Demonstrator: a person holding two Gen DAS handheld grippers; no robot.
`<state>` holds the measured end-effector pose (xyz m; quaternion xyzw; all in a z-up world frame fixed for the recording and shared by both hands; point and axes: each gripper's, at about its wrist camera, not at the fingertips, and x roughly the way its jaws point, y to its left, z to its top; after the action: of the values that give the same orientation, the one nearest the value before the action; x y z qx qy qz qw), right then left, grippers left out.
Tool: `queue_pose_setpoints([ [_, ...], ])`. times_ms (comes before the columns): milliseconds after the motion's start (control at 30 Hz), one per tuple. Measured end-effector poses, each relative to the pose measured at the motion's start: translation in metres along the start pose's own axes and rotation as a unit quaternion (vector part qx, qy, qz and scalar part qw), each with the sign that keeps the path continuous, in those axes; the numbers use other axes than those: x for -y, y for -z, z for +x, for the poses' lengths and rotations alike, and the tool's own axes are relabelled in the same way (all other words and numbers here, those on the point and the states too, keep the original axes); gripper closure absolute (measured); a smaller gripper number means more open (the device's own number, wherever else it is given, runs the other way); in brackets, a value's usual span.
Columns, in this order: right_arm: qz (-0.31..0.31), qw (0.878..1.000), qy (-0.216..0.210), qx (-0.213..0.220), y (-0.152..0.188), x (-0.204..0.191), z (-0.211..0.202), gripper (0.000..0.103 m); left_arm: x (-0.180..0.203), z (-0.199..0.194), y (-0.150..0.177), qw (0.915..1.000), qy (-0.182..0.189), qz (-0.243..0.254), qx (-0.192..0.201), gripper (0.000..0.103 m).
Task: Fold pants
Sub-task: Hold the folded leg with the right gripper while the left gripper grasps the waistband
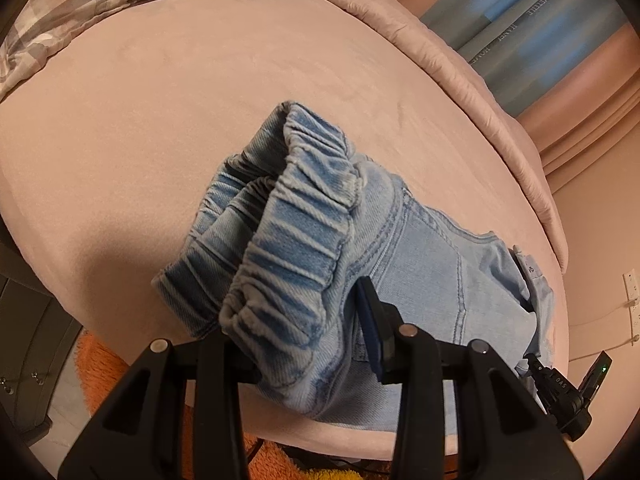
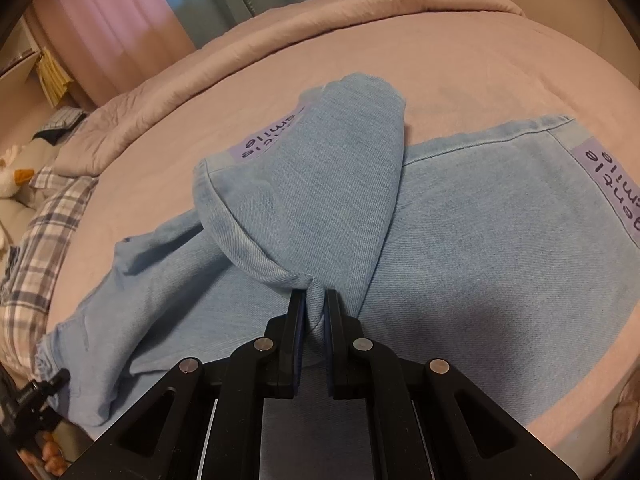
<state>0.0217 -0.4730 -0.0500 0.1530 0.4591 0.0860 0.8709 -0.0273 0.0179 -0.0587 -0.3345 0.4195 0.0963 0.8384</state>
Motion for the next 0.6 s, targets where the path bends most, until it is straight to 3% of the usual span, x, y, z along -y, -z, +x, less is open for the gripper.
queue_pose_setpoints([
  [600,-0.003,1.0,0.008,0.003,0.0008,-0.0027,-0.0003,0.099,0.0019,0.0006,0.0009,1.0,-0.001,0.001,0.002,0.064],
])
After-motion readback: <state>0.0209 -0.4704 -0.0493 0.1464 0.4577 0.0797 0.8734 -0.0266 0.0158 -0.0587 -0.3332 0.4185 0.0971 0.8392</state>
